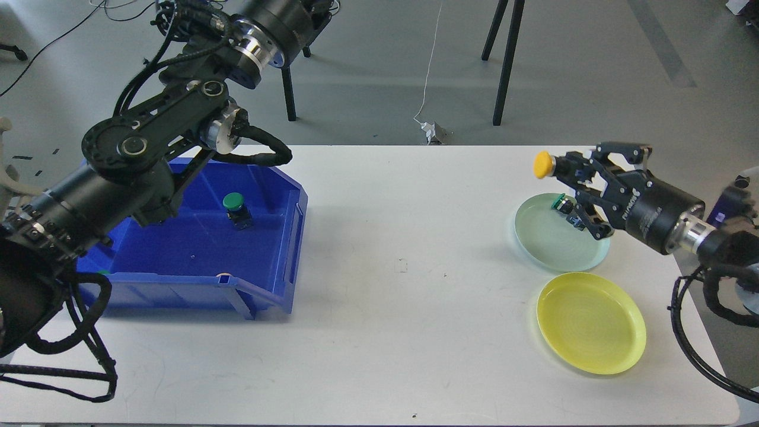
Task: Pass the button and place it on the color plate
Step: 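Carry the yellow button with the right gripper to the yellow plate, then release the yellow button onto the yellow plate and withdraw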
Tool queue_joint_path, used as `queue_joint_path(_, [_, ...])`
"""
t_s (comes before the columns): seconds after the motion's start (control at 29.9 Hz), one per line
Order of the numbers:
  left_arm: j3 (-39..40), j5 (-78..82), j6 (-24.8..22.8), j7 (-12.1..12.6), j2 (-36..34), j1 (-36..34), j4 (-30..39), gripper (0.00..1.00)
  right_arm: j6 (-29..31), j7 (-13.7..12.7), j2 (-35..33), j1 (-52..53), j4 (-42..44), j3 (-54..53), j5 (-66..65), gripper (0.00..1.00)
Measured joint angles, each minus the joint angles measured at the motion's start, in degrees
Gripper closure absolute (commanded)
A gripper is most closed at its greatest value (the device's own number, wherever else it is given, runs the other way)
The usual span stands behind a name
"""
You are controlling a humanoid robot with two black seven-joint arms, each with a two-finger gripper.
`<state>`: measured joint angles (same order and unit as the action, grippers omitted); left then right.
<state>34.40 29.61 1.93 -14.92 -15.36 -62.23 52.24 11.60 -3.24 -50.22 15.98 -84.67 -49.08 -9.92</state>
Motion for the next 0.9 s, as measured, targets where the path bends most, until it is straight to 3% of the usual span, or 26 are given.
queue_joint_path(0.2, [4.7,-13.9,-12.7,0.6,1.1,-0.1,-10.0,0.03,-0.1,0.5,-2.2,-5.3,0.7,4.5,-0.5,0.79])
queue_joint_path(0.3, [5.7,-19.9,-15.5,0.7,1.1,-0.5,-12.2,0.03,-0.6,0.7,-1.7,-8.0,2.5,5.1,-2.5,0.79])
queue_joint_path(0.64, [6.3,-23.8,-16.2,1.1,1.1,-0.7,-12.8,0.03,-1.2,0.1,2.4,-10.0,9.0,9.3,-4.5,0.78])
queue_joint_path(0.74, [6.2,-23.8,-16.0,1.1,1.1,-0.8,-12.8,0.03,-1.2,0.1,2.7,-9.9,10.5,10.0,-4.5,0.72])
queue_joint_path(0.9, [6.0,-23.8,-16.0,1.2,0.8,-0.8,-12.8,0.03,-1.3,0.1,3.6,-9.6,10.7,10.2,-4.5,0.53])
